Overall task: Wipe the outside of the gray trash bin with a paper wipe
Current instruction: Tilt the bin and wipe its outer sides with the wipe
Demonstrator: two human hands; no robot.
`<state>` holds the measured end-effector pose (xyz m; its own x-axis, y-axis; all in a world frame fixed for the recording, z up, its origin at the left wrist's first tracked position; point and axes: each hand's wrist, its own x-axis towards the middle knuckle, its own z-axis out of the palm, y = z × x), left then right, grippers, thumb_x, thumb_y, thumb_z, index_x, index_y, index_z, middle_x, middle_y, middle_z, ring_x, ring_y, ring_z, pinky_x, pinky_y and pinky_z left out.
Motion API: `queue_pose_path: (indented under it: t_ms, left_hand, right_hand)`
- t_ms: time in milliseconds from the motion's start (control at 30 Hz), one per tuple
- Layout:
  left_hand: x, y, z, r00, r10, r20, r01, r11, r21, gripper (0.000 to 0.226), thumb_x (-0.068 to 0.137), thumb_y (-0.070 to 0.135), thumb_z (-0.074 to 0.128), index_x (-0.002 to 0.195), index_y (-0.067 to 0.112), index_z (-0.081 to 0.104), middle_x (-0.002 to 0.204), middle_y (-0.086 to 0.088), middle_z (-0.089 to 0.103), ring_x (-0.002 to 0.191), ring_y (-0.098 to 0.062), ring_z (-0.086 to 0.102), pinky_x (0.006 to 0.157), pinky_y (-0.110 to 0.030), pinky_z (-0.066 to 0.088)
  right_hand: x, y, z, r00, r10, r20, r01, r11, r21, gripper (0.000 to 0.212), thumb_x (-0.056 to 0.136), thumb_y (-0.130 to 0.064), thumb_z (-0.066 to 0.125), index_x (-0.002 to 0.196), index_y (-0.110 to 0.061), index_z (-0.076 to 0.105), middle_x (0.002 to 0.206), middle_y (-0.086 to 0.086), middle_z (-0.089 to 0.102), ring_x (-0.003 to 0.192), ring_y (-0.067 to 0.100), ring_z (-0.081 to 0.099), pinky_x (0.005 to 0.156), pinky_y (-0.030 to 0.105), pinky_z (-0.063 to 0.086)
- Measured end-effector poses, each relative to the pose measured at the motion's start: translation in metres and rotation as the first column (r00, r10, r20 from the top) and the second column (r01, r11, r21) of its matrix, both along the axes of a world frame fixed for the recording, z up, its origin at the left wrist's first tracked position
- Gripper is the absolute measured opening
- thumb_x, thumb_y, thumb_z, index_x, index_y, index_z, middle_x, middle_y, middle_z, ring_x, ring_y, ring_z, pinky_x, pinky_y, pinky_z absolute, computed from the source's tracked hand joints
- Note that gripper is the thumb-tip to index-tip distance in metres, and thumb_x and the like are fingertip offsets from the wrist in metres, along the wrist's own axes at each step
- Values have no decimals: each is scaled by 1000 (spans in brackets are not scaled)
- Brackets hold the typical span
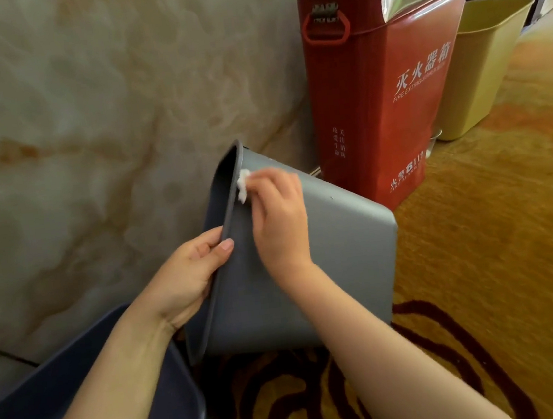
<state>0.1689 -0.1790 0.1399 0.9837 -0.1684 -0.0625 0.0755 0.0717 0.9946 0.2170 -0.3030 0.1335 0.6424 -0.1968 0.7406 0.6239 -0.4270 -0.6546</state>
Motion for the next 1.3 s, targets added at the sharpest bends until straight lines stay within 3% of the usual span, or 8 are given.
queue_pose_path:
  t_ms: [100, 233, 433, 567, 733, 1033, 1167, 1300]
  left_hand:
    - [-1, -2, 0, 1000, -14, -12, 14, 1000, 14, 31, 79, 18, 51, 105, 14, 66, 99, -3, 75, 93, -14, 69, 76, -23, 55]
    - [-4, 3, 1, 997, -26, -68, 28, 999, 27, 29, 79, 24, 53, 102, 24, 71, 106, -2, 73, 99, -16, 68, 75, -24, 55]
    - [-3, 8, -1, 994, -31, -103, 32, 999, 3, 31, 79, 27, 55, 107, 24, 69, 111, -2, 72, 105, -17, 66, 78, -26, 54]
    - [0, 7, 2, 992, -41, -122, 40, 999, -17, 33, 79, 27, 55, 108, 22, 69, 111, -3, 72, 104, -17, 66, 80, -26, 54]
    - [-1, 2, 4, 991, -65, -121, 59, 997, -56, 31, 79, 22, 54, 104, 18, 71, 104, -3, 74, 96, -14, 69, 76, -24, 55]
    - [-1, 12, 6, 984, -70, -165, 55, 994, -97, 33, 81, 20, 55, 109, 9, 67, 102, -10, 73, 94, -18, 69, 77, -28, 55]
    - [-1, 14, 11, 981, -82, -178, 68, 994, -86, 27, 79, 17, 53, 97, 15, 74, 94, -3, 76, 86, -11, 70, 69, -21, 55]
    - [1, 8, 12, 983, -51, -179, 48, 999, -23, 31, 75, 20, 58, 103, 10, 68, 97, -3, 75, 92, -10, 69, 76, -21, 54]
  right_hand:
    - [25, -20, 2, 991, -82, -103, 91, 992, 82, 11, 82, 9, 55, 79, 3, 64, 86, 18, 63, 81, 32, 50, 74, 13, 29]
    - [27, -59, -40, 944, -198, -264, 228, 970, 88, 11, 85, 4, 55, 84, 2, 66, 90, 18, 64, 87, 34, 52, 75, 22, 30]
    - [23, -112, -88, 768, -283, -574, 389, 919, 67, 15, 86, 4, 52, 91, 2, 67, 101, 18, 62, 99, 33, 55, 86, 37, 42]
    - [13, -76, -53, 914, -201, -352, 258, 958, 122, 18, 79, 12, 56, 83, 1, 69, 86, 4, 61, 89, 27, 57, 79, 23, 37]
    - [2, -28, -16, 992, -1, -127, 9, 998, 61, 19, 82, 10, 59, 94, 2, 71, 96, 16, 66, 92, 29, 56, 82, 21, 38]
    - [-51, -9, -54, 985, 169, 18, -161, 962, -223, 23, 86, 6, 57, 106, 3, 67, 103, 16, 67, 80, 30, 54, 78, 32, 47]
    - [-83, -2, -81, 961, 278, 13, -256, 902, -348, 26, 94, -7, 46, 112, 2, 64, 110, 13, 66, 89, 21, 48, 80, 31, 47]
    - [-104, -1, -107, 954, 297, 42, -251, 868, -428, 26, 94, -6, 51, 115, 0, 63, 115, 8, 64, 95, 17, 49, 86, 28, 48]
